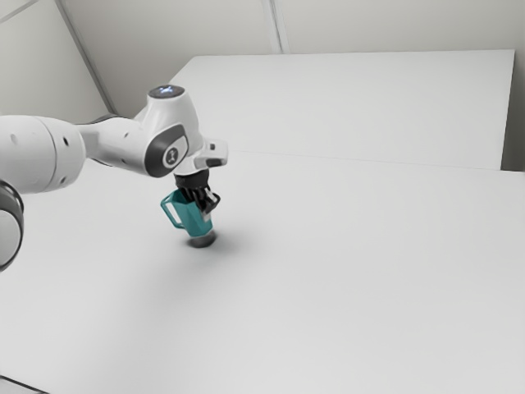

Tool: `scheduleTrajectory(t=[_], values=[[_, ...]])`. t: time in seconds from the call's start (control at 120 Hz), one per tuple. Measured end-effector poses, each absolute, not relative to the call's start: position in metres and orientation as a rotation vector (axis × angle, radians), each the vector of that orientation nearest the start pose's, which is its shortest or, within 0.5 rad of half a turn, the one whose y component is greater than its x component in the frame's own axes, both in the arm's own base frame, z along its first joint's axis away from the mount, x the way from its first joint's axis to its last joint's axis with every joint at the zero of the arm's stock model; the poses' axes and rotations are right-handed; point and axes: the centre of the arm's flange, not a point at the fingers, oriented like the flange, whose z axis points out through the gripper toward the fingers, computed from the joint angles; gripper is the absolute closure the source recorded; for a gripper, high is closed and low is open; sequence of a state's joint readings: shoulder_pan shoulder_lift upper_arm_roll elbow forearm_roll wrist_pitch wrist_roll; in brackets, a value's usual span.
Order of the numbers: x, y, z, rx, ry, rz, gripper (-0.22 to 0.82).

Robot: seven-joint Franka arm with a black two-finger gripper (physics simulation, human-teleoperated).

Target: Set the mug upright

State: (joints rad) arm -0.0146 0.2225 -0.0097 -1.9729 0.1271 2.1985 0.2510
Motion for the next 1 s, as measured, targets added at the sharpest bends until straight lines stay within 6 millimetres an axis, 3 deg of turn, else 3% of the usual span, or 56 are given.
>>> scheduleTrajectory(t=[0.567,0.783,0.9,1.0], values=[[0.599,-0.009,0.329,-2.989,0.479,0.093,0.78],[0.599,-0.01,0.329,-2.998,0.479,0.093,0.34],[0.6,-0.011,0.362,-2.993,0.478,0.017,0.2],[0.598,-0.014,0.428,-2.986,0.468,-0.107,0.12]])
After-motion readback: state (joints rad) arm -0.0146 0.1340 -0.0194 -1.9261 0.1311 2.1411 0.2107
